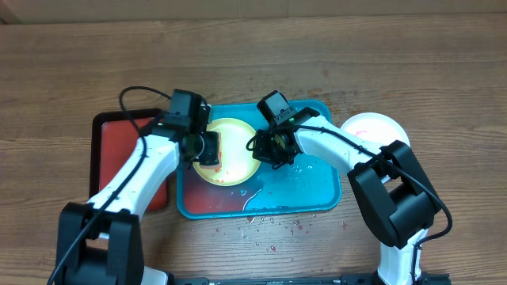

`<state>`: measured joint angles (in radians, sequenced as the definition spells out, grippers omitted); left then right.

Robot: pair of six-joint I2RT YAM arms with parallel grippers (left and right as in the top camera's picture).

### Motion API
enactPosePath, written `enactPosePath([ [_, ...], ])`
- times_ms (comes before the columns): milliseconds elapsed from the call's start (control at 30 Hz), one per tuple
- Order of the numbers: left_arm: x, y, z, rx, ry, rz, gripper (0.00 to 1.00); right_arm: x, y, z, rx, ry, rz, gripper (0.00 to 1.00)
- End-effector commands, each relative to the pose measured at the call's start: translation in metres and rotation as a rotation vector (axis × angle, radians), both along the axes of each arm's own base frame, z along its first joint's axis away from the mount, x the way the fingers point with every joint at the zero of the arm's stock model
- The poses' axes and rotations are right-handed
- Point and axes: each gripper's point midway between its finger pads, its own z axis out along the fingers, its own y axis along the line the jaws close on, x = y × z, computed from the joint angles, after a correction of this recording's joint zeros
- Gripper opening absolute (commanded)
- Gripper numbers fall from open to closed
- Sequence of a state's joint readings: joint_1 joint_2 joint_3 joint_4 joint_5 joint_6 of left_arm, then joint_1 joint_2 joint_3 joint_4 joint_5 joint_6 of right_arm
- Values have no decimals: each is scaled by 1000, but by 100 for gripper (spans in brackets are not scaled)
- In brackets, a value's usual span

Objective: Clean dirty plates on tray and stack at the side
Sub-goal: 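Scrub the yellow plate with the left-held sponge while right gripper holds it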

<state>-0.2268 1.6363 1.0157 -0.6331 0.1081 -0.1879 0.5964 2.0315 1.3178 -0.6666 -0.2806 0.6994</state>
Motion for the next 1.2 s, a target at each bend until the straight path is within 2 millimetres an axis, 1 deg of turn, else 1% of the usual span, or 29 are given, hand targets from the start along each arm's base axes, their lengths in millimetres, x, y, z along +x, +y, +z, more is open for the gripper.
enactPosePath([
  [0,2,16,-27,152,19,36,4,-15,-17,-24,-81,51,-12,4],
  [100,0,23,-51,197,71,65,4,-15,-17,-24,-83,52,-12,4],
  [167,-5,24,-65,198,115,84,4,-15,-17,-24,-84,50,-9,4],
  [233,-13,16,-78,157,169,71,4,-15,-17,-24,-84,49,-9,4],
  [300,-21,-1,-84,68,216,14,4,-15,-17,-24,-84,49,-9,4],
  [333,-25,-12,-84,15,230,-33,4,-15,-17,-24,-84,49,-9,4],
  [367,-29,-28,-81,-70,240,-114,4,-15,-17,-24,-84,49,-9,4],
  [433,-40,-62,-68,-263,238,-302,4,-15,-17,-24,-84,48,-9,4],
  [500,-53,-88,-50,-443,216,-462,4,-14,-18,-25,-90,44,-11,4],
  [533,-56,-94,-44,-492,209,-501,4,-14,-18,-25,-90,44,-11,4],
  [600,-57,-94,-44,-492,209,-508,4,-14,-18,-25,-90,44,-11,4],
  [667,-53,-88,-50,-444,206,-488,4,-14,-18,-25,-89,44,-11,4],
  [733,-42,-68,-64,-306,222,-358,4,-15,-19,-25,-90,46,-12,4],
  [800,-25,-30,-80,-81,222,-128,4,-15,-19,-25,-90,52,-26,4],
  [867,-13,20,-85,169,186,146,4,-16,-21,-27,-89,72,-60,4],
  [933,-11,51,-81,313,150,314,4,-18,-23,-28,-86,88,-74,4],
  [967,-11,62,-79,365,135,368,4,-19,-25,-30,-83,97,-80,4],
  [1033,-12,70,-76,404,126,397,4,-21,-28,-32,-82,111,-87,4],
  [1167,-11,78,-73,454,107,408,4,-24,-33,-35,-77,134,-92,4],
])
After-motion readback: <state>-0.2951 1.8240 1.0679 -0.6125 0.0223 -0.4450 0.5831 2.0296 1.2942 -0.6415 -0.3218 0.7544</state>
